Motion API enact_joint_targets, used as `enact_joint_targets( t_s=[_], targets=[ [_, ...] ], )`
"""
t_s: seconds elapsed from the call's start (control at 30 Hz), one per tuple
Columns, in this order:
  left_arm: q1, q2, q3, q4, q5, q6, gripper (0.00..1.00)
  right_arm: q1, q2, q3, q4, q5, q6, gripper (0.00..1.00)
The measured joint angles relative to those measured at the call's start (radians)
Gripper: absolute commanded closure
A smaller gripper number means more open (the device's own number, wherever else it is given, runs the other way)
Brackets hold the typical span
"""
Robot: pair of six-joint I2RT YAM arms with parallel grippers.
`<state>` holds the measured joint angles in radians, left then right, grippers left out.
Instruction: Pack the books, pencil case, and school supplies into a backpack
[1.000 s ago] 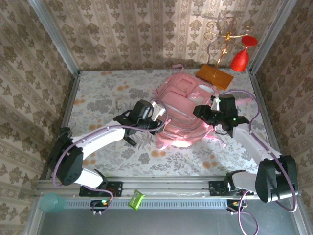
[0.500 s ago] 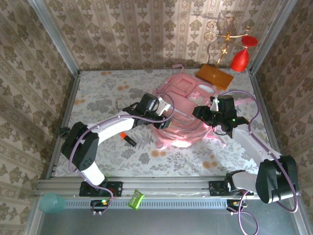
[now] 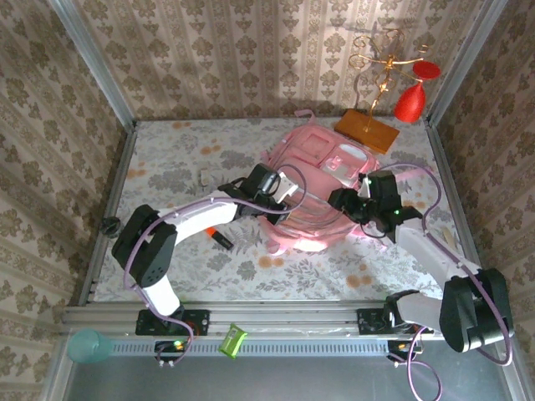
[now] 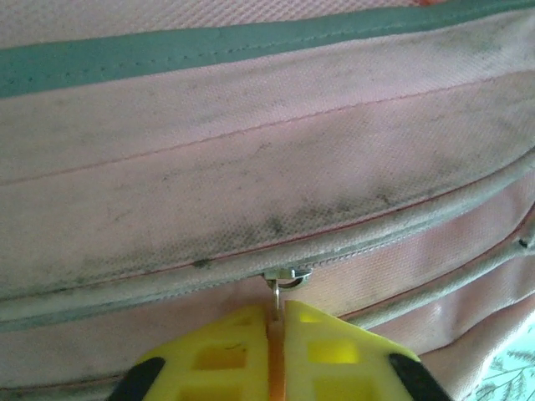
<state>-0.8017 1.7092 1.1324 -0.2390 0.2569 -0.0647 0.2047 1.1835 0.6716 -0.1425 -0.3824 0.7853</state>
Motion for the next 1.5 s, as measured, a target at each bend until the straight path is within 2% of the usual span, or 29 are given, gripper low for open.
enact_joint_targets(
  t_s=[0.37, 0.43, 0.53, 0.6, 0.73, 0.9, 1.07, 1.2, 1.23, 1.4, 1.5],
  targets=[
    [-0.037, -0.048, -0.108, 0.132, -0.095, -0.024, 1.00, 0.128, 0.065, -0.023, 0.089, 0.146, 0.102, 0.49],
    [-0.047, -0.056, -0.108, 0.133, -0.100, -0.025, 1.00, 0.147, 0.091, -0.022, 0.105, 0.171, 0.113, 0.61],
    [-0.067, -0.060, -0.108, 0.125, -0.126, -0.024, 1.00, 0.160, 0.108, -0.023, 0.117, 0.211, 0.131, 0.92],
    [-0.074, -0.063, -0.106, 0.107, -0.154, -0.014, 1.00, 0.154, 0.096, -0.025, 0.121, 0.224, 0.129, 1.00],
    [-0.076, -0.069, -0.093, 0.082, -0.212, 0.027, 1.00, 0.111, 0.041, -0.031, 0.108, 0.197, 0.089, 1.00],
    [-0.039, -0.076, -0.090, 0.052, -0.269, 0.080, 1.00, 0.005, 0.004, -0.030, 0.037, 0.110, -0.019, 1.00],
    [0.000, -0.080, -0.090, 0.037, -0.307, 0.130, 1.00, -0.100, 0.017, 0.013, -0.050, -0.039, -0.145, 1.00],
    [0.029, -0.094, -0.090, 0.043, -0.275, 0.158, 1.00, -0.167, 0.092, 0.094, -0.124, -0.153, -0.235, 1.00],
    [0.037, -0.103, -0.091, 0.045, -0.252, 0.164, 1.00, -0.178, 0.114, 0.113, -0.137, -0.172, -0.251, 0.97],
    [0.052, -0.153, -0.126, 0.053, -0.128, 0.154, 1.00, -0.187, 0.159, 0.147, -0.155, -0.176, -0.262, 0.61],
    [0.033, -0.156, -0.131, 0.032, -0.107, 0.132, 1.00, -0.182, 0.143, 0.149, -0.155, -0.119, -0.245, 0.53]
  ],
)
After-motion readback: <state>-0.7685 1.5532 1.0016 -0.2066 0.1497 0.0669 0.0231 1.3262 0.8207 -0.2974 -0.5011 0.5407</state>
